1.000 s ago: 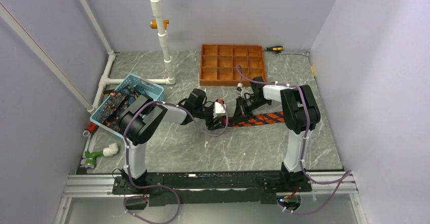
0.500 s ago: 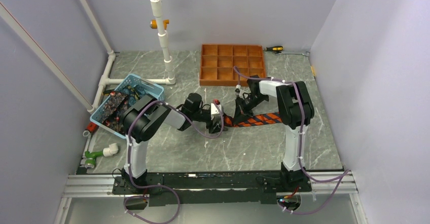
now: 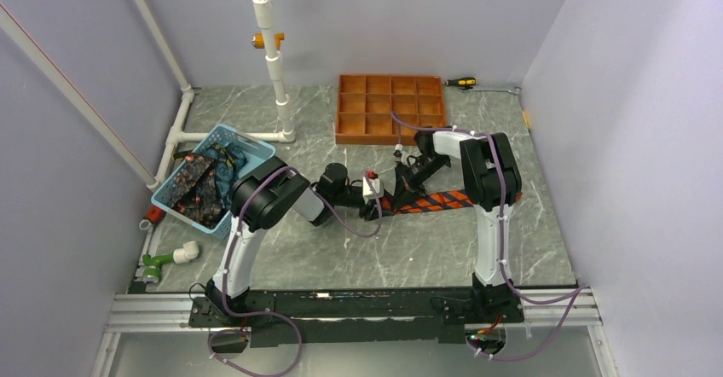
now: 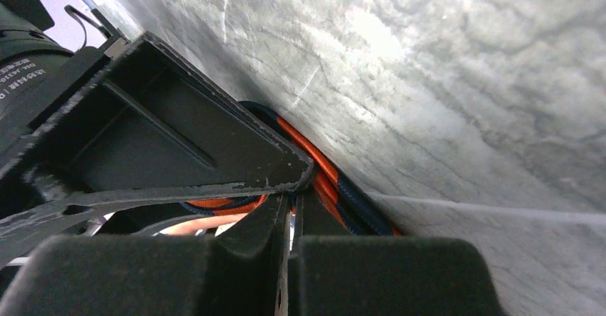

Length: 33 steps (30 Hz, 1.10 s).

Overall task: Roll the ties
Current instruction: Roll the tie at the center of the board.

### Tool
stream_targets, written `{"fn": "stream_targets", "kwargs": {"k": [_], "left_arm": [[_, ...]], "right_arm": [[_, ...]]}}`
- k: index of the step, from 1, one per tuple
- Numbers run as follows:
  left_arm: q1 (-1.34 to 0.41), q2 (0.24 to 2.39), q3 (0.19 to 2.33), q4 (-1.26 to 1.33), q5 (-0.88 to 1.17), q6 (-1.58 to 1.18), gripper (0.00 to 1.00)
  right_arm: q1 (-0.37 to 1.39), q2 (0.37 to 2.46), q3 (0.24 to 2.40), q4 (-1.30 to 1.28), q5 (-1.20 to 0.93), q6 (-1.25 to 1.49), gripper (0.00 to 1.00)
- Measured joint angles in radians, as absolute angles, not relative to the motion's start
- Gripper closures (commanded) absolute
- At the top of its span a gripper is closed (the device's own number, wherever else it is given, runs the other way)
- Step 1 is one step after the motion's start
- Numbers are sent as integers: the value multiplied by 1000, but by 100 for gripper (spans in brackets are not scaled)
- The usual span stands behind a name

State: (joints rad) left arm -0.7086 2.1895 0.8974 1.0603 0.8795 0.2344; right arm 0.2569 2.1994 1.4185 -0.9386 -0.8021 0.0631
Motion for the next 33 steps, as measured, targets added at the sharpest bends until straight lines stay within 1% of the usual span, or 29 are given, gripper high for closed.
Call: {"fn": "stream_targets", "kwargs": {"k": [2, 3, 4, 5, 7, 8, 10, 13, 15, 18, 24, 30, 32, 33], "left_arm": [[-708, 2199, 900, 1079, 877, 224, 72], [-708, 2202, 900, 1084, 878, 221, 78], [-708, 2202, 900, 1083, 879, 220, 82], [-708, 2202, 900, 1078, 879, 221, 86], [-708, 2199, 900, 1062, 874, 230, 92], [-710, 2188, 900, 1041, 867, 244, 95], [-716, 2162, 900, 979, 846, 276, 98], [-720, 2117, 908, 852, 822, 336, 100], [-720, 2099, 929, 763, 819, 365, 100], [-720, 2079, 966, 633, 807, 409, 100], [-720, 2059, 1027, 454, 779, 442, 100], [-720, 2044, 1052, 376, 726, 428, 100], [-720, 2037, 1052, 366, 703, 424, 100], [-720, 2033, 1052, 360, 692, 424, 100]], "right_arm": [[257, 2205, 1425, -945, -805, 52, 100], [257, 2206, 1427, -949, -805, 48, 100], [256, 2206, 1427, -949, -805, 46, 100], [255, 2206, 1427, -950, -806, 44, 98], [253, 2203, 1421, -946, -810, 43, 89], [252, 2198, 1413, -938, -814, 44, 83], [250, 2183, 1393, -918, -820, 48, 74], [240, 2146, 1361, -896, -818, 45, 60], [228, 2129, 1353, -899, -817, 34, 57], [174, 2120, 1360, -909, -830, -10, 57], [64, 2109, 1383, -908, -838, -91, 59], [80, 2070, 1374, -865, -813, -84, 67], [88, 2078, 1364, -854, -791, -82, 68], [89, 2083, 1357, -854, -783, -82, 66]]}}
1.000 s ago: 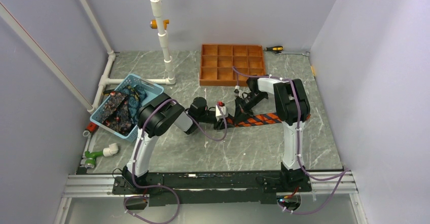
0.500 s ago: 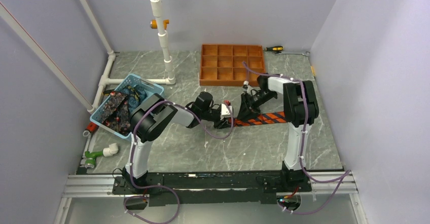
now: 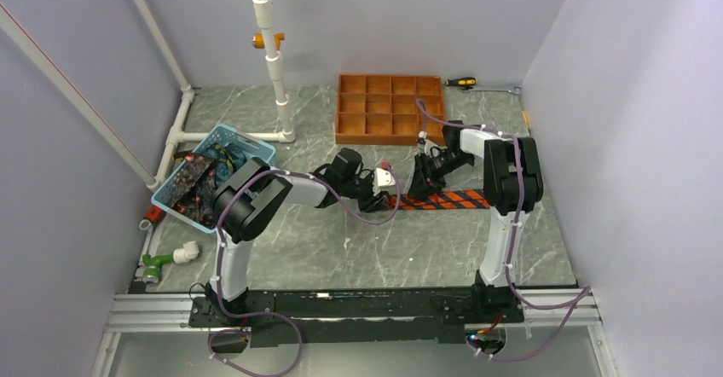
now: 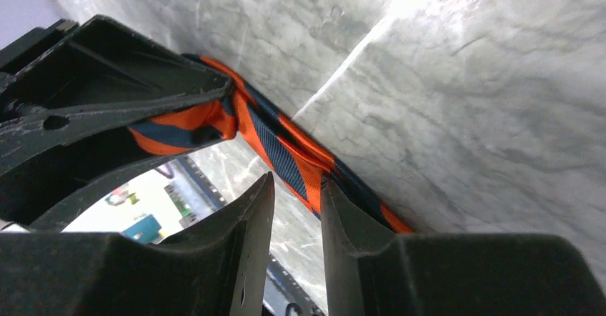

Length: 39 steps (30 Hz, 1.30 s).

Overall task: Roll the ties
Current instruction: Roll the tie at the center of the board.

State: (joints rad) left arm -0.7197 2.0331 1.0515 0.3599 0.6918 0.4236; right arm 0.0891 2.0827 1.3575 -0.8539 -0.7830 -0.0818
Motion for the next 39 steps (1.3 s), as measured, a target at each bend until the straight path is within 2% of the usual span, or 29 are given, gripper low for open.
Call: {"fn": "stream_targets", "kwargs": {"k": [5, 9, 15, 24, 27, 36, 39], "left_arm": [[-724, 2024, 1055, 334, 661, 427, 100], [-727, 2024, 1073, 298, 648, 431, 100], [-727, 2025, 1105, 241, 626, 432, 100], [-727, 2021, 1116, 205, 605, 444, 100], [-728, 2021, 1116, 204, 599, 444, 100], [-731, 2020, 1117, 204, 588, 442, 100], [-731, 2020, 1120, 199, 587, 442, 100]], "right_arm": [[89, 2078, 1327, -842, -823, -71, 53], [110, 2017, 1287, -789, -872, -48, 51], [232, 1946, 1252, -689, -944, 35, 48], [241, 1979, 1229, -576, -948, 172, 53], [249, 2008, 1231, -542, -953, 208, 58], [221, 1992, 1140, -422, -1011, 324, 54], [225, 1992, 1138, -408, -1013, 339, 63]]}}
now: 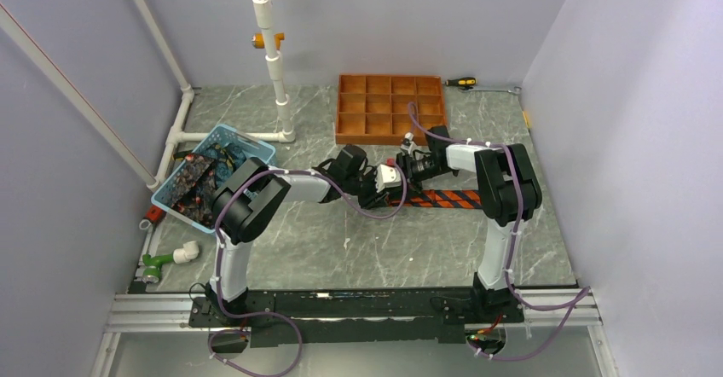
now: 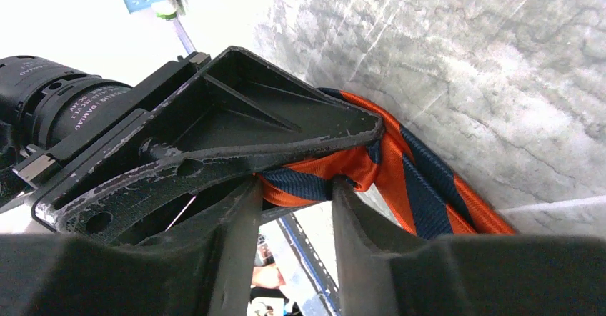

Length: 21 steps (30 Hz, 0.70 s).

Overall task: Roll the ties
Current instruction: Roll the tie at the center of the board.

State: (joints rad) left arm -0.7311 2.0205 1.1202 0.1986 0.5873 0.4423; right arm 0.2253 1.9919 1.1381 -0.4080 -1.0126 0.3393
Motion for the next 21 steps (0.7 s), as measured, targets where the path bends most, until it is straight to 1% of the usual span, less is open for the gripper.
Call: {"fn": "stream_targets", "kwargs": {"k": [2, 4, 6, 8, 9, 11, 15, 16, 18, 21], "left_arm": [[-731, 2020, 1123, 193, 587, 443, 100], [-732, 2021, 1127, 187, 587, 445, 100], [-732, 2023, 1133, 176, 587, 450, 100], [-732, 2024, 1139, 167, 587, 451, 100], [-732, 2025, 1142, 162, 587, 452, 98], [-732, 2025, 1146, 157, 587, 452, 91], [-732, 2026, 1152, 148, 591, 456, 62], [-731, 2026, 1153, 147, 593, 456, 57], [-731, 2027, 1155, 149, 597, 457, 52], [-728, 2030, 1153, 168, 610, 451, 50]], "right_arm": [[227, 1991, 1138, -405, -1013, 344, 74], [227, 1991, 1139, -407, -1012, 340, 86], [224, 1991, 1145, -418, -1006, 330, 96], [221, 1993, 1157, -440, -1002, 314, 100], [220, 1996, 1165, -455, -1000, 304, 100], [219, 2002, 1176, -476, -1000, 286, 100], [219, 2014, 1197, -513, -999, 253, 100], [219, 2016, 1201, -521, -997, 246, 100], [220, 2018, 1209, -534, -986, 234, 100], [223, 2022, 1212, -556, -931, 216, 100]]}}
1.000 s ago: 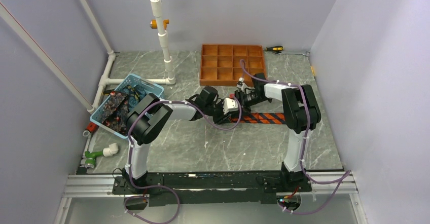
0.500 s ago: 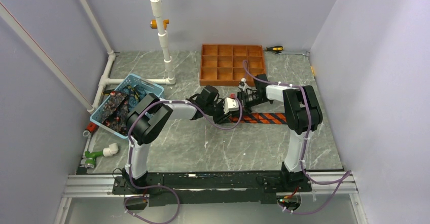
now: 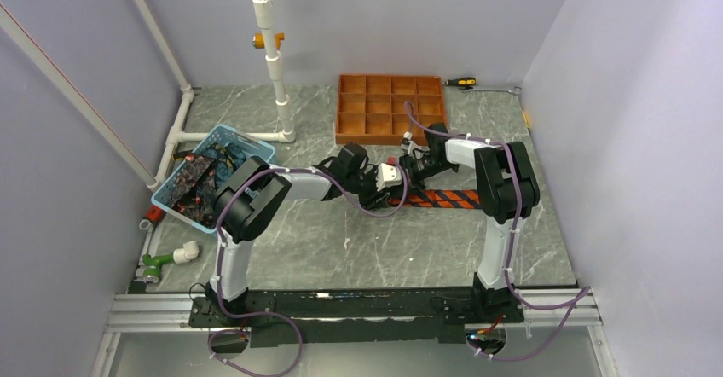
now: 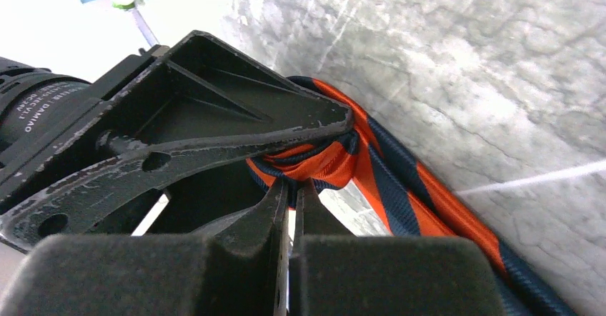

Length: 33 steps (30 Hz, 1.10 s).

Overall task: Roll the ties
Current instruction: Roll the tie at the center of the board.

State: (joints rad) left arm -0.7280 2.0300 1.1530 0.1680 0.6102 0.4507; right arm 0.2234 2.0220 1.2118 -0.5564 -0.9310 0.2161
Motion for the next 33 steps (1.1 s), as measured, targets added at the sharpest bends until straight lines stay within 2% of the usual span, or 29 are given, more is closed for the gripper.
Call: {"fn": "stream_targets", "kwargs": {"k": [12, 25, 27, 30, 33], "left_arm": [[-713, 2059, 1076, 397, 713, 424, 44], [-710, 2174, 1076, 698, 834, 315, 46], [-710, 2190, 1083, 725, 845, 296, 53], [-711, 2204, 1094, 736, 854, 286, 76], [-712, 2203, 1101, 717, 847, 287, 88]], "right_arm": [[211, 2024, 1246, -663, -789, 185, 100], [180, 2087, 1308, -757, -730, 163, 100], [181, 2092, 1314, -765, -731, 160, 100], [181, 2098, 1323, -772, -731, 156, 100], [180, 2099, 1328, -773, -732, 146, 100]]}}
